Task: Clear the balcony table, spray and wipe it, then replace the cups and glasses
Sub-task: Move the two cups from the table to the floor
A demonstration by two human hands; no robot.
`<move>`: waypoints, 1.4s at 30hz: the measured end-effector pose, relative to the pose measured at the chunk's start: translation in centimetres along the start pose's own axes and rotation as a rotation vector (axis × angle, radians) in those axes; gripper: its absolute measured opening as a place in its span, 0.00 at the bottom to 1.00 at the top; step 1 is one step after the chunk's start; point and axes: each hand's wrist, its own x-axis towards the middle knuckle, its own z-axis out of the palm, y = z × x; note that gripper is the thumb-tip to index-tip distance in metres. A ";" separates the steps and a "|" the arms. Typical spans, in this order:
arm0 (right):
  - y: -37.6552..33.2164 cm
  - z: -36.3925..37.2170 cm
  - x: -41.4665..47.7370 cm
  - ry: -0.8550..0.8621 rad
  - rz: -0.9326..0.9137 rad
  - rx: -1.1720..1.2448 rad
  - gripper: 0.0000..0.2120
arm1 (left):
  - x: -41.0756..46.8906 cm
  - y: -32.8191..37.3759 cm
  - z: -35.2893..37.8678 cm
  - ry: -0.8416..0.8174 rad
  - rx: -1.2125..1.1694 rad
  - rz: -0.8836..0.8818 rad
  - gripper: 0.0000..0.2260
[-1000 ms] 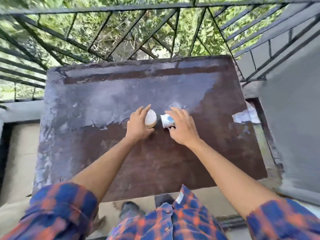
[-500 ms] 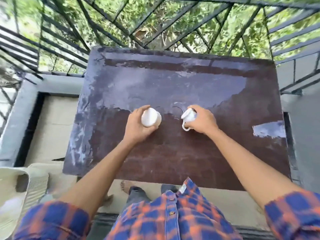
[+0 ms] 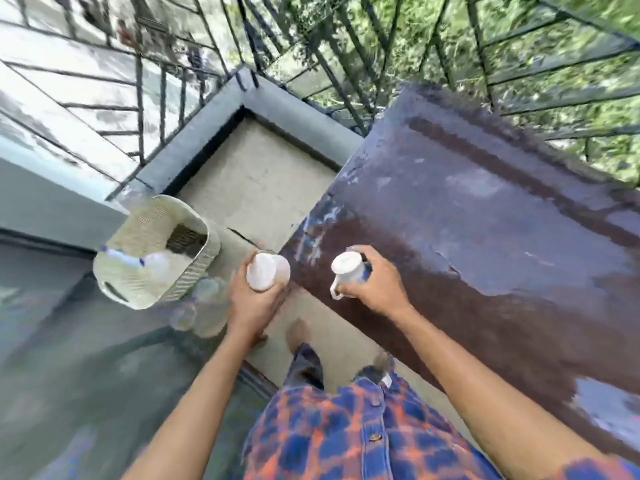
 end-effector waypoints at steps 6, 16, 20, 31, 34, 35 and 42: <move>-6.7 11.2 3.7 -0.300 -0.108 -0.145 0.32 | 0.6 -8.3 -5.1 0.124 -0.070 -0.224 0.40; -7.1 25.1 9.4 -0.423 -0.103 -0.312 0.33 | 5.1 -14.8 -6.8 0.191 -0.003 -0.414 0.35; -5.5 28.4 12.8 -0.442 -0.051 -0.392 0.34 | 7.4 -16.2 -6.8 0.249 -0.006 -0.380 0.33; -3.5 34.2 19.2 -0.500 0.004 -0.528 0.34 | 9.7 -18.2 -5.8 0.290 0.116 -0.382 0.35; -3.1 35.0 19.6 -0.503 0.008 -0.556 0.34 | 9.7 -18.1 -5.8 0.302 0.120 -0.356 0.35; -3.0 35.4 19.7 -0.505 -0.005 -0.559 0.34 | 9.7 -18.1 -5.8 0.307 0.119 -0.358 0.35; -2.6 37.1 19.6 -0.493 -0.115 -0.550 0.32 | 9.9 -18.6 -5.8 0.341 0.111 -0.364 0.36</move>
